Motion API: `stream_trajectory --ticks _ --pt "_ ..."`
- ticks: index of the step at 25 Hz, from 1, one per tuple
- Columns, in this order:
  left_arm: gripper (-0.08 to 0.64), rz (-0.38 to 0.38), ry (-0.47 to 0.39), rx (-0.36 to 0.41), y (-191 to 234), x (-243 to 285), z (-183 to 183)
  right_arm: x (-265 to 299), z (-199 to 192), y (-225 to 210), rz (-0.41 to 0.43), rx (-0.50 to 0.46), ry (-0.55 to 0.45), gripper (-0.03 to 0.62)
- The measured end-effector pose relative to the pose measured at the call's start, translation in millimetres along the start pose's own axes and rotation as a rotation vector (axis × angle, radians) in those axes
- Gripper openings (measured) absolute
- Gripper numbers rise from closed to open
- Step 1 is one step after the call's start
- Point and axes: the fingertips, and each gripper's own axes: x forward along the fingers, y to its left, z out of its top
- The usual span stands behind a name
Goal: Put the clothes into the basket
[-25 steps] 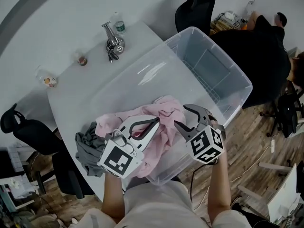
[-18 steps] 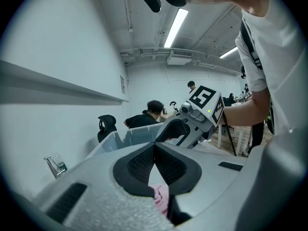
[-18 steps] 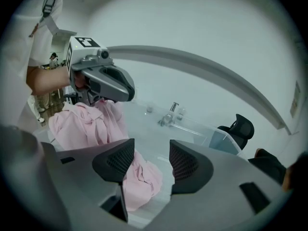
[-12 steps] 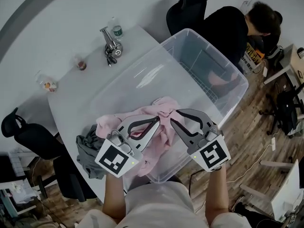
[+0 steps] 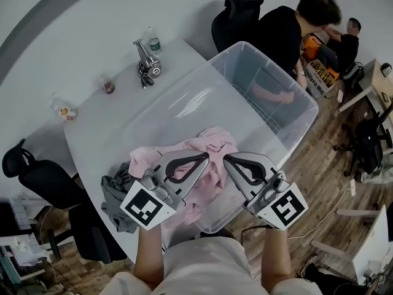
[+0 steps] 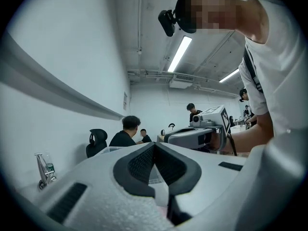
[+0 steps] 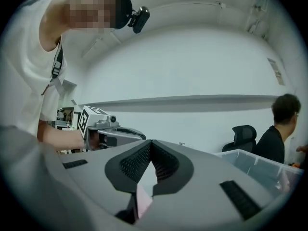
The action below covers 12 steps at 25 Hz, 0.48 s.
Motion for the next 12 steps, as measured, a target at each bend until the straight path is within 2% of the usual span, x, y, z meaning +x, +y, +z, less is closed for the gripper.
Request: stream_trajectory --ticks 4,12 --pt "0.005 -0.017 -0.033 0.014 -9.5 -13.1 7.5 1.0 10.7 13.9 -0.001 -0.017 -0.053 0.006" --pt "0.005 0.031 -0.047 0.039 -17.1 -54.6 14.7 11.4 17.0 54.4 0.024 -0.047 -0.03 0.006"
